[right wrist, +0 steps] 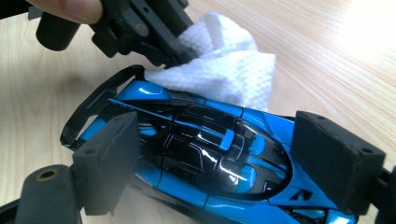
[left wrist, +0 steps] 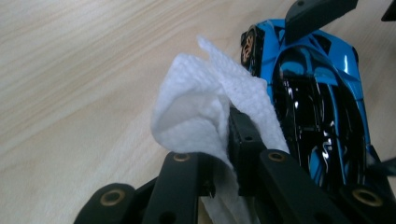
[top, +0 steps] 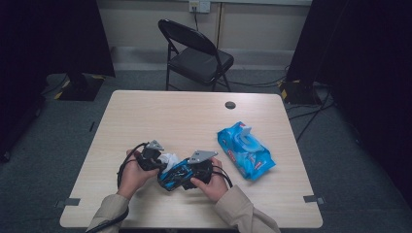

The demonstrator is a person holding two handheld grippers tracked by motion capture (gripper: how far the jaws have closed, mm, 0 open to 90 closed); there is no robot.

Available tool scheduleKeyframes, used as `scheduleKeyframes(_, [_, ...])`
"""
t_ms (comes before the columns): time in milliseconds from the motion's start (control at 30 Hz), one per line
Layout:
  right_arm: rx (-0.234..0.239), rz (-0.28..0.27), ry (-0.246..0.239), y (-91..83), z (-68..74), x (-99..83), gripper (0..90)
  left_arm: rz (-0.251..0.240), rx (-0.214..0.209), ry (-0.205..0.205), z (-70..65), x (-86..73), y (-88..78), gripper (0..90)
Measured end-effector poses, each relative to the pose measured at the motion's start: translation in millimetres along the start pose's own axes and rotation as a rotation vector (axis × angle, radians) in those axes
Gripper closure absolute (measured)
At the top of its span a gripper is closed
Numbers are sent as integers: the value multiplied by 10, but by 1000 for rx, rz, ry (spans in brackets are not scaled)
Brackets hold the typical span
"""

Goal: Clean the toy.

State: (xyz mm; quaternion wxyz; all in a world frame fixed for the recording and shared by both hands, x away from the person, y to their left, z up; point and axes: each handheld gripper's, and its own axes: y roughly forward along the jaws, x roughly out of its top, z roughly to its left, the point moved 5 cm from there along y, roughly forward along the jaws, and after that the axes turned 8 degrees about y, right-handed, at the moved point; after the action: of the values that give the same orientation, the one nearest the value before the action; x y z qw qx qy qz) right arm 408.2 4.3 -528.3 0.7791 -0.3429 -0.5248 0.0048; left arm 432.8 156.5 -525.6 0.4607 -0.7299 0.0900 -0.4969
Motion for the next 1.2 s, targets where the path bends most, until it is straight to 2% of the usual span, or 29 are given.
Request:
scheduleKeyframes(433, [-1,-1,1,-3,-3,-2,151,-15,-22,-6,3,159,147,819])
scheduleKeyframes(533, [-1,-2,1,-3,-6,-3,151,-23,-20,-15,2,181,168,820])
scheduleKeyframes(800, [0,-6,2,-2,-8,-3,151,-14,-21,-1,12,262,219,820])
scheduleKeyframes(967, [0,-8,1,-3,-9,-5,151,-26,-20,-2,19,303,255,819])
scheduleKeyframes(1200, [2,-11,1,-2,-8,-7,151,-36,-24,-6,30,422,357,820])
